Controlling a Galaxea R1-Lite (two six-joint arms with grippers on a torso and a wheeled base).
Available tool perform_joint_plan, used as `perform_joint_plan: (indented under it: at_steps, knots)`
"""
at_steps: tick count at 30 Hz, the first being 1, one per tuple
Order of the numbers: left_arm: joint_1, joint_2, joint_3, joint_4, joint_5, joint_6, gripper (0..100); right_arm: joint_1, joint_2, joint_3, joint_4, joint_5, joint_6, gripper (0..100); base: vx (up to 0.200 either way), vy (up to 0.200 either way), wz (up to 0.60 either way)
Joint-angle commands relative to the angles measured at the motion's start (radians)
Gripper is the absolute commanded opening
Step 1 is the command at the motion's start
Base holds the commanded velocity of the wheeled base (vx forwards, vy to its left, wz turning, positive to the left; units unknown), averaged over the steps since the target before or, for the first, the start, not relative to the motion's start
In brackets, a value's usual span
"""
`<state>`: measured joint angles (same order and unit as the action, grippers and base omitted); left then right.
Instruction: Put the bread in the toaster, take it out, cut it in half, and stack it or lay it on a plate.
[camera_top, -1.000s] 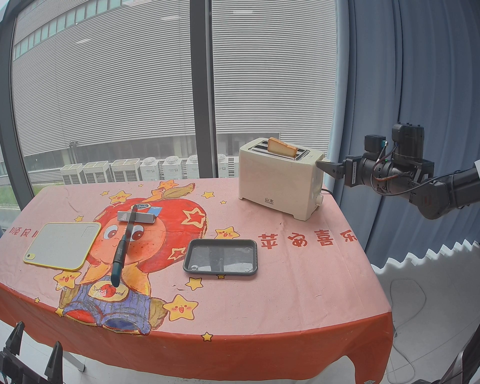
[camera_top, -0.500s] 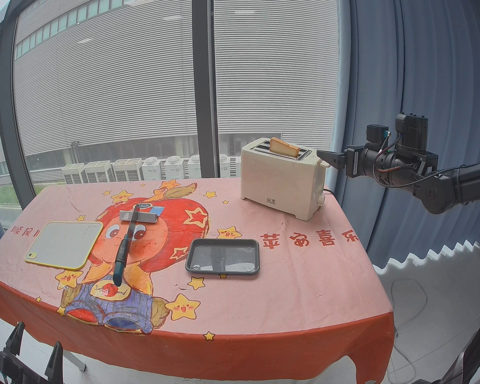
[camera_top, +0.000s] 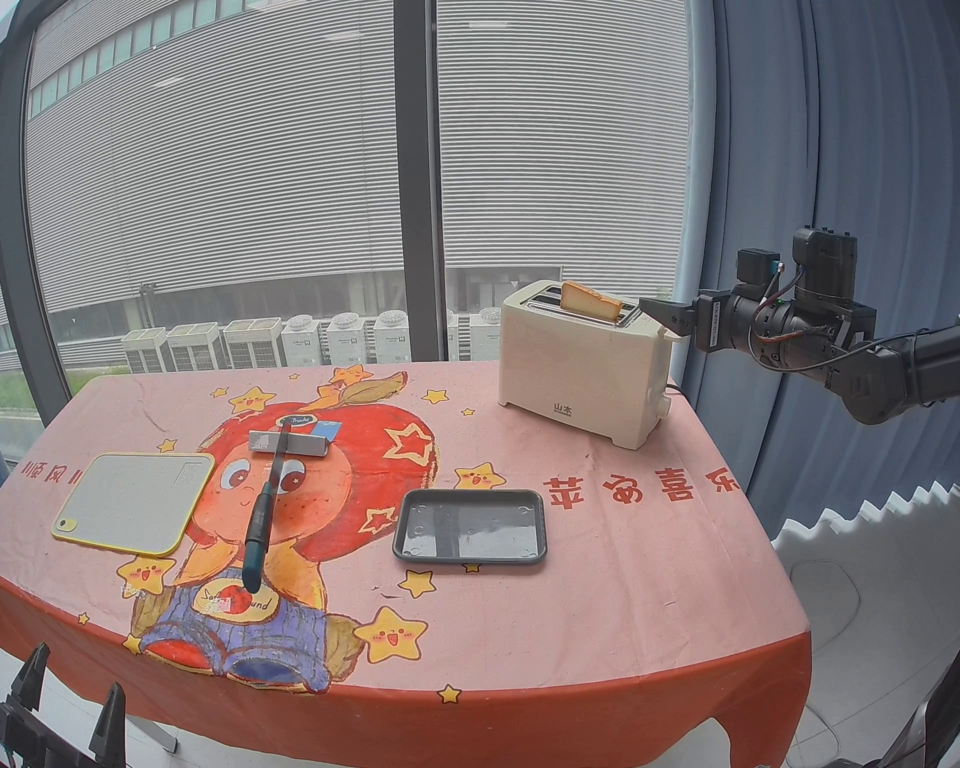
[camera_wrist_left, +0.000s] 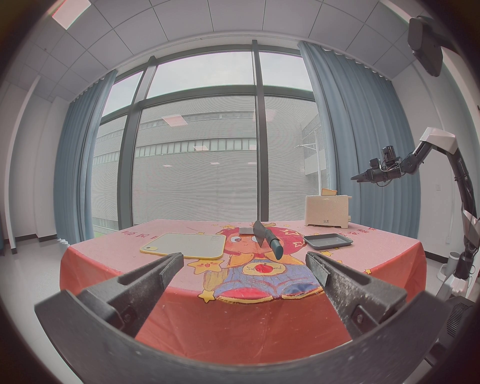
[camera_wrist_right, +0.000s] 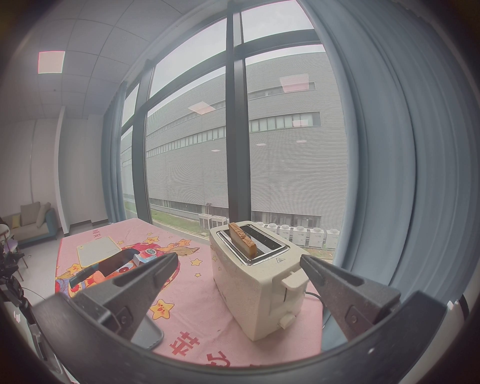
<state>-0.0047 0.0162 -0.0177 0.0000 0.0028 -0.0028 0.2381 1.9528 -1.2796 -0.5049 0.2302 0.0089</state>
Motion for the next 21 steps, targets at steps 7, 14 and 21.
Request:
perform_joint_plan:
  at_steps: [7,14,21]
  knots:
    - [0.0,-0.013,0.018,0.0,0.0,0.003,100,-0.006,0.054,-0.009,-0.012,0.006,-0.007,100,0.0,0.0,0.0]
    - [0.0,-0.013,0.018,0.002,-0.001,0.001,100,0.006,0.124,-0.096,-0.001,0.008,-0.014,100,0.0,0.0,0.0]
    - [0.0,-0.013,0.018,0.002,-0.001,0.003,100,0.012,0.244,-0.234,0.002,0.008,-0.02,100,0.0,0.0,0.0]
